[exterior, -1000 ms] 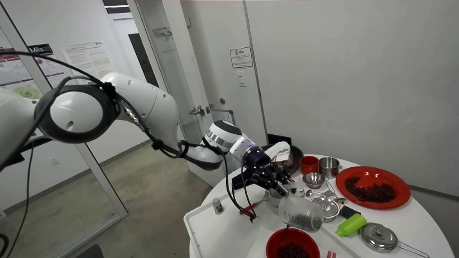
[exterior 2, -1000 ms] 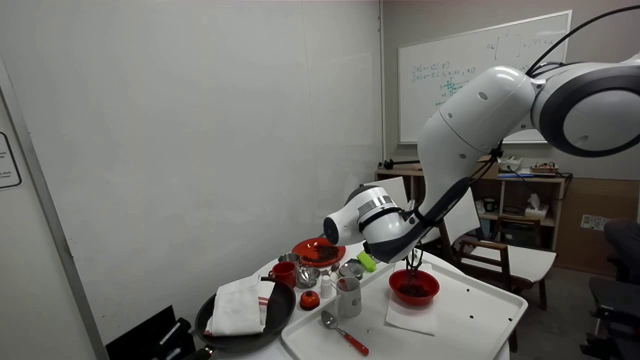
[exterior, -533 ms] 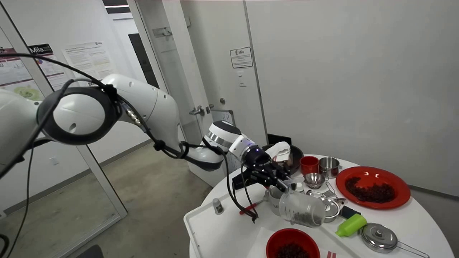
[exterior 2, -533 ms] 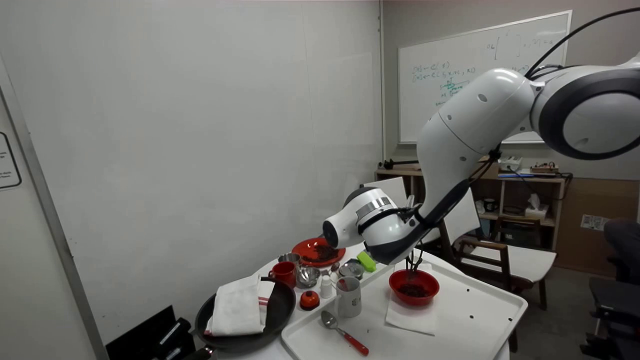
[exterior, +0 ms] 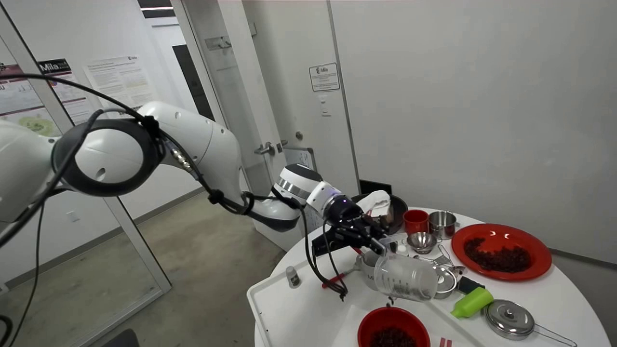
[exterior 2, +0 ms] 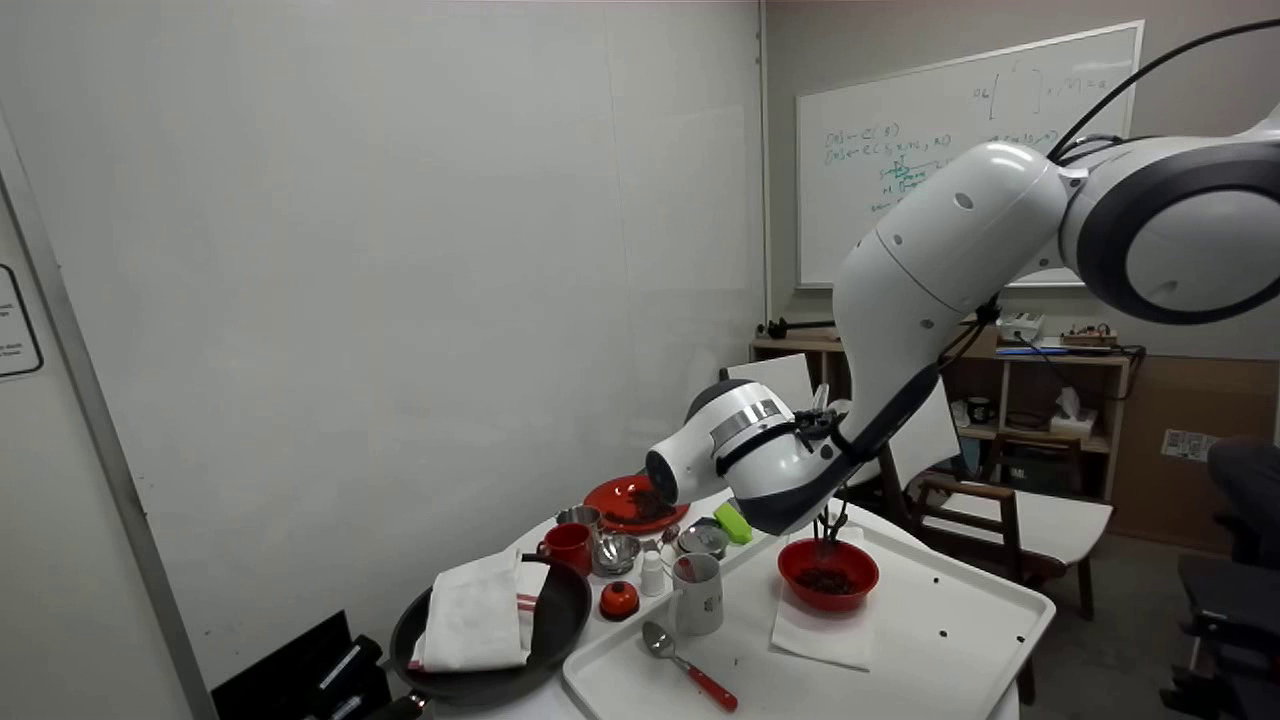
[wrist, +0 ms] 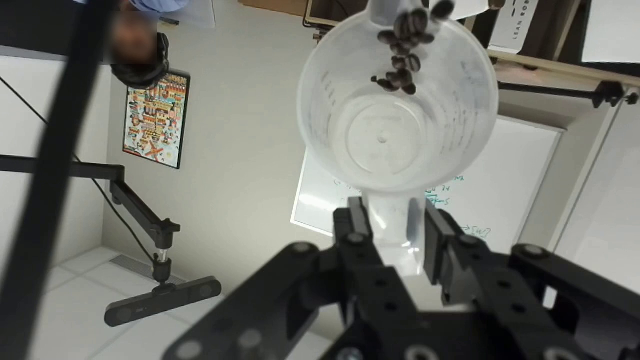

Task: Pour the contents from the clear jar into the orange bowl

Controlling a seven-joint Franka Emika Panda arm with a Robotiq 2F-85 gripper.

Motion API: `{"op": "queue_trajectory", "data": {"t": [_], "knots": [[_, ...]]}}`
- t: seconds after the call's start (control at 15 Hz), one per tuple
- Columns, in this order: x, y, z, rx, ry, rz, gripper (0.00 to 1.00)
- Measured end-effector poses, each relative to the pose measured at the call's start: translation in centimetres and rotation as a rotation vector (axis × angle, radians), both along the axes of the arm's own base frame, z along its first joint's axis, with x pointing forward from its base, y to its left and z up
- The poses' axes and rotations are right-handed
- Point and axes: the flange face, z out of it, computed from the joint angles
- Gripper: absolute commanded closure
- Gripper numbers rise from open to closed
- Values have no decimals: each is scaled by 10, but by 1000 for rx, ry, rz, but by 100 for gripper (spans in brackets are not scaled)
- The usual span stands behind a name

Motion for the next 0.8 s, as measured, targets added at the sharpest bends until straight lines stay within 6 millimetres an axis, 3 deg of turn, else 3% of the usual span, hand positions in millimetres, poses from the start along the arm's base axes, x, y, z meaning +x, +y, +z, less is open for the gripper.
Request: {"op": "queue_trajectory", "data": {"t": [0.8], "knots": [[1, 10, -9, -56, 30, 21, 89]]}}
